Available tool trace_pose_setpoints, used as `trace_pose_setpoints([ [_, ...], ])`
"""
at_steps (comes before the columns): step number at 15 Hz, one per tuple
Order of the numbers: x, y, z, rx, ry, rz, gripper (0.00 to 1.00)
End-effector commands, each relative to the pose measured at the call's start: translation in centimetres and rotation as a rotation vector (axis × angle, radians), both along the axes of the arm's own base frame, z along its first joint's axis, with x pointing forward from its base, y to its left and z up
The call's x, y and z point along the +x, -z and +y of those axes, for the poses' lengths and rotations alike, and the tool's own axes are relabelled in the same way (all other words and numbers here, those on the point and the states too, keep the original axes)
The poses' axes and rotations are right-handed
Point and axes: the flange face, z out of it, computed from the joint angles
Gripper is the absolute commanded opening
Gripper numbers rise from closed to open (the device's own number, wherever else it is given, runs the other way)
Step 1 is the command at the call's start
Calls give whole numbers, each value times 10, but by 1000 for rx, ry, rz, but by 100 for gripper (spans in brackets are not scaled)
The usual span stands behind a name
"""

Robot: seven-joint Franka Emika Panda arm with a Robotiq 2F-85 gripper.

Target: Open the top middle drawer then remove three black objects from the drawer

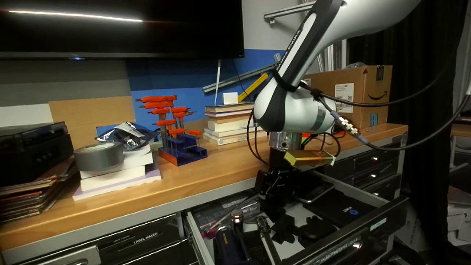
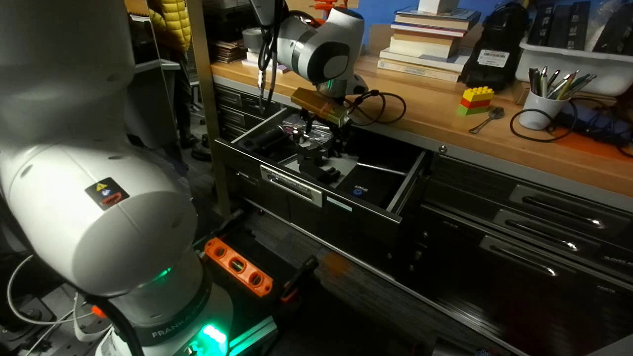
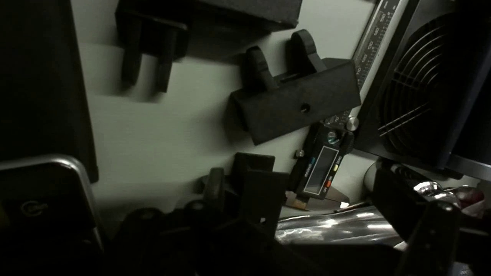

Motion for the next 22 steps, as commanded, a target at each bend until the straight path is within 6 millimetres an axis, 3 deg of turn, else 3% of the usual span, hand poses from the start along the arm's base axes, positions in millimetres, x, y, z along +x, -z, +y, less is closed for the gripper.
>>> trace_pose_setpoints([
  [1,7,4,6,-12,-12,-70,100],
  [22,23,37,1,-114,16,-149,100],
])
